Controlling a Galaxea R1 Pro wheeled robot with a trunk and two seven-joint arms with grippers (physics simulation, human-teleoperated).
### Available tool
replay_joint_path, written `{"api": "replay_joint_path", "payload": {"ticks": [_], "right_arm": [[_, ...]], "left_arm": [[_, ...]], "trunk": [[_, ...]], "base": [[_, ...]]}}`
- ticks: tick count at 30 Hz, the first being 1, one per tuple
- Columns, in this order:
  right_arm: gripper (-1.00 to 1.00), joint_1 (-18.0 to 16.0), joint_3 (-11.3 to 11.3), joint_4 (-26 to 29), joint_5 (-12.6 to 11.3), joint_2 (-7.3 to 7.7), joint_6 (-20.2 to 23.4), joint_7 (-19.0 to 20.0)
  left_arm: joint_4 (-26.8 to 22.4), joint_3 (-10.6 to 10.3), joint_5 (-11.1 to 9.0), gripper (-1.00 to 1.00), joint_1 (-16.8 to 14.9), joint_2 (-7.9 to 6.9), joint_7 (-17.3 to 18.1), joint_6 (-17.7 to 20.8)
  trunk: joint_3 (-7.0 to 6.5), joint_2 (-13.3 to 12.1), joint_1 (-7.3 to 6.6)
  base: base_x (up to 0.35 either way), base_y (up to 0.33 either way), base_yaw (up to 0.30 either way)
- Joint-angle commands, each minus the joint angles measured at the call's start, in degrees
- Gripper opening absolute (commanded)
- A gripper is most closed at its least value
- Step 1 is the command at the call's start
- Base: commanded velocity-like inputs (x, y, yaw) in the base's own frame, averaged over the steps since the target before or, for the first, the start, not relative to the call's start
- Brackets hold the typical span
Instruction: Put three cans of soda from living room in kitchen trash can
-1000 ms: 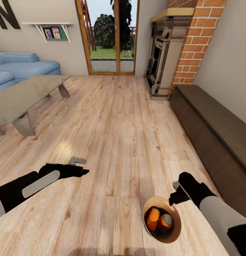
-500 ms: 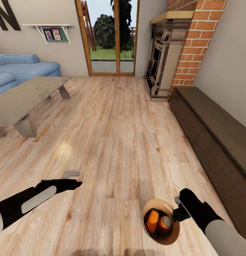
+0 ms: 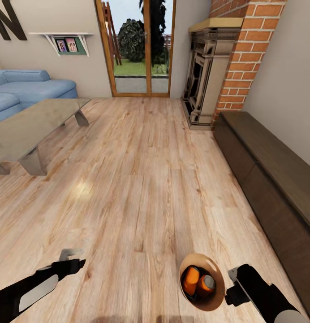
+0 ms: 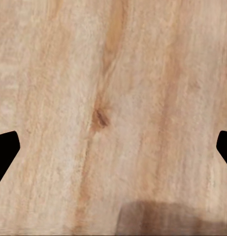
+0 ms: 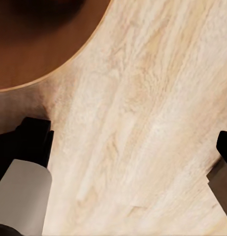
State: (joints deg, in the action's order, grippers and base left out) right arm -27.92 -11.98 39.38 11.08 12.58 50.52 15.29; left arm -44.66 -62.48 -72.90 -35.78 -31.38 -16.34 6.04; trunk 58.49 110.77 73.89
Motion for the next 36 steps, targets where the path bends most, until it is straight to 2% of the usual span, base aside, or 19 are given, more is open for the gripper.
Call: {"api": "replay_joint_path", "payload": {"ticks": [1, 4, 6, 7, 13, 16, 21, 22, 24, 25, 29, 34, 35, 36], "right_arm": [[1.00, 0.6, 0.3, 0.0, 0.0, 0.07, -1.0, -0.1], [1.00, 2.0, 1.1, -0.1, 0.0, 0.23, -3.4, -0.4], [1.00, 3.9, 1.6, -0.2, -0.1, 0.27, -4.8, -1.5], [1.00, 6.1, 1.9, -0.2, -0.2, 0.23, -6.3, -3.6], [1.00, 9.4, 2.2, -1.2, -0.4, 0.01, -13.9, -6.8], [1.00, 10.6, 2.3, -3.4, -0.6, -0.13, -16.9, -7.5], [1.00, 11.4, 3.2, -9.6, -1.9, -0.11, -23.7, -8.0], [1.00, 11.7, 5.6, -19.2, -3.5, -0.22, -32.9, -8.2], [1.00, 11.8, 6.0, -21.4, -3.7, -0.29, -35.0, -8.2], [1.00, 11.8, 6.4, -24.0, -4.0, -0.36, -38.8, -8.2], [1.00, 11.8, 6.5, -28.1, -4.2, -0.40, -42.7, -8.3], [1.00, 11.8, 6.6, -33.8, -4.4, -0.46, -48.0, -8.3], [1.00, 11.8, 6.6, -36.3, -4.5, -0.47, -50.7, -8.3], [1.00, 11.8, 6.6, -37.1, -4.5, -0.49, -51.5, -8.3]], "left_arm": [[1.7, 0.0, 0.0, 1.00, 0.9, 0.35, 0.8, -1.1], [6.9, 0.0, 0.1, 1.00, 3.4, 1.14, 4.1, -3.6], [12.0, 0.0, 0.0, 1.00, 5.6, 2.39, 8.3, -6.3], [17.6, -0.1, -0.2, 1.00, 7.6, 4.64, 12.1, -9.2], [28.9, -0.1, -0.1, 1.00, 11.2, 10.27, 15.6, -15.1], [31.9, -0.1, -0.1, 1.00, 13.2, 11.97, 16.4, -17.7], [34.1, -0.1, -0.2, 1.00, 16.3, 13.16, 16.9, -20.7], [35.0, -0.1, -0.3, 1.00, 20.0, 13.62, 17.3, -24.0], [35.1, -0.1, -0.3, 1.00, 21.0, 13.68, 17.3, -24.5], [35.2, 0.0, -0.3, 1.00, 23.2, 13.87, 17.4, -25.2], [35.2, 0.0, -0.3, 1.00, 27.1, 14.23, 17.4, -25.8], [35.2, 0.0, -0.3, 1.00, 29.8, 14.49, 17.4, -27.3], [35.2, 0.0, -0.4, 1.00, 30.6, 14.54, 17.4, -27.8], [35.3, 0.0, -0.4, 1.00, 30.9, 14.55, 17.4, -27.9]], "trunk": [[-0.19, -0.4, -0.23], [-0.73, -1.6, -0.89], [-1.09, -2.4, -1.32], [-1.27, -2.8, -1.54], [-2.35, -5.2, -2.86], [-2.88, -6.4, -3.52], [-3.78, -8.4, -4.62], [-3.96, -8.8, -4.84], [-4.32, -9.6, -5.28], [-4.50, -10.0, -5.50], [-5.22, -11.6, -6.38], [-6.12, -13.7, -7.47], [-6.30, -14.1, -7.69], [-6.48, -14.5, -7.91]], "base": [[0.000, 0.000, 0.000], [0.000, 0.000, 0.000], [0.000, 0.000, 0.000], [0.000, 0.000, 0.000], [0.000, 0.000, 0.000], [0.000, 0.000, 0.000], [0.000, 0.000, 0.000], [0.000, 0.000, 0.000], [0.000, 0.000, 0.000], [0.000, 0.000, 0.000], [0.000, 0.000, 0.000], [0.000, 0.000, 0.000], [0.000, 0.000, 0.000], [0.000, 0.000, 0.000]]}}
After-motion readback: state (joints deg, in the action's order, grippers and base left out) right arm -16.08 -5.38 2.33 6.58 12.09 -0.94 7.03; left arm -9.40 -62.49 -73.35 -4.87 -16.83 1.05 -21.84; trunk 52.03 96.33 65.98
